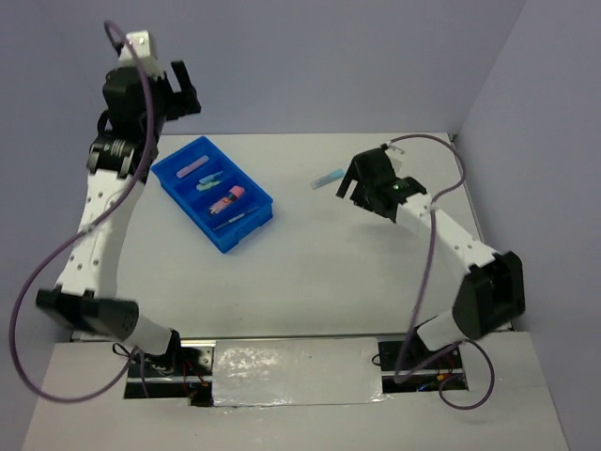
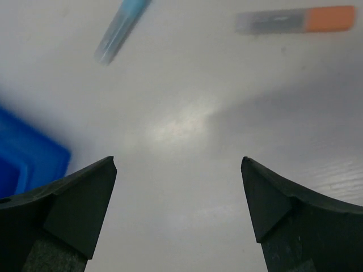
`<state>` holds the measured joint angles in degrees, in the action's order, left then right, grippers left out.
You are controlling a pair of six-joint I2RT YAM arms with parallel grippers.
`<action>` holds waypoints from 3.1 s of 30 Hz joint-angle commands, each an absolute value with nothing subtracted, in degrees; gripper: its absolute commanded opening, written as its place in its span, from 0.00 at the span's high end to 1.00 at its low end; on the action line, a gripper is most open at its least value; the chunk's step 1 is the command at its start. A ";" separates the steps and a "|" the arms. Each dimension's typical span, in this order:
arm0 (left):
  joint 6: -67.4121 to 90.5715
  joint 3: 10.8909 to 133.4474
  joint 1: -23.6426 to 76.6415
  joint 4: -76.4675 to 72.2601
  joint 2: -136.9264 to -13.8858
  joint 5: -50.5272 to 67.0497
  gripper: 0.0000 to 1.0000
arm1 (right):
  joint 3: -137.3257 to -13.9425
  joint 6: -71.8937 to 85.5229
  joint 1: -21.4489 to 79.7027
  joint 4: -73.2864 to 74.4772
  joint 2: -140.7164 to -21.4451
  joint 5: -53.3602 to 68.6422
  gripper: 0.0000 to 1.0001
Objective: Sort the stationery into containers
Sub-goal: Pick up the stationery from the center of the board, then place the stationery in the storage box.
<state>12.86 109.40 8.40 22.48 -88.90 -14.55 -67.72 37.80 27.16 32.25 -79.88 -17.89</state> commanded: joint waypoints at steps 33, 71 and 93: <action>16.08 51.59 16.79 24.96 -43.42 1.23 0.01 | -100.55 84.02 2.11 57.83 -126.47 -24.52 0.18; 37.88 47.72 30.94 -1.15 -54.41 21.63 0.07 | -64.43 37.79 48.59 0.45 -71.90 -17.66 1.00; 35.16 47.90 31.38 -4.74 -58.00 21.35 0.78 | -66.54 38.93 57.57 0.71 -73.48 -20.74 1.00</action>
